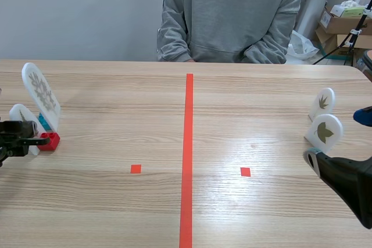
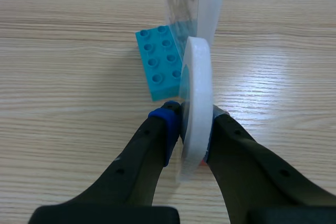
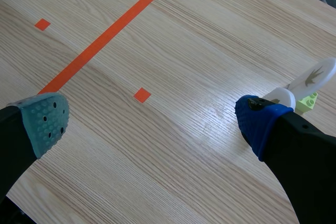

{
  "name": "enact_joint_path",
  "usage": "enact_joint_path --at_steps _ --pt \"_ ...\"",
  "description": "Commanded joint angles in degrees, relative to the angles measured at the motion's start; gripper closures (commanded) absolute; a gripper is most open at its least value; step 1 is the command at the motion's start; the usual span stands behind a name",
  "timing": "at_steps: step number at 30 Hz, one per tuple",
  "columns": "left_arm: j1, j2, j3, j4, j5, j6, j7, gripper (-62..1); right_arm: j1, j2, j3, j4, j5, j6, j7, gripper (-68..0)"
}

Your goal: Do the leaf sorting experiment

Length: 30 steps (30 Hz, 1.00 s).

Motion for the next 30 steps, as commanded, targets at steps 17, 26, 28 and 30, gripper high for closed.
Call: enact_joint_path --at_steps 17,26,28,30 --pt "2.89 -1.33 -0.02 1.95 1.36 -0.13 -4.81 -62.3 0.66 0.17 0.07 -0.04 0.44 0.44 0.83 -67.9" --pt "22.75 -5.55 -2.25 16.90 2.56 -1.68 -9.07 -62.3 0.66 0.17 0.07 -0.04 0.44 0.44 0.81 -67.9" --pt "28.68 -6.14 -2.64 22.67 2.56 -4.90 -8.20 -62.3 0.66 0.17 0.07 -0.04 0.44 0.44 0.81 -67.9" --pt "34.23 -6.75 -2.64 28.30 2.54 -10.05 -6.75 -62.3 0.66 0.17 0.07 -0.04 0.44 0.44 0.81 -67.9"
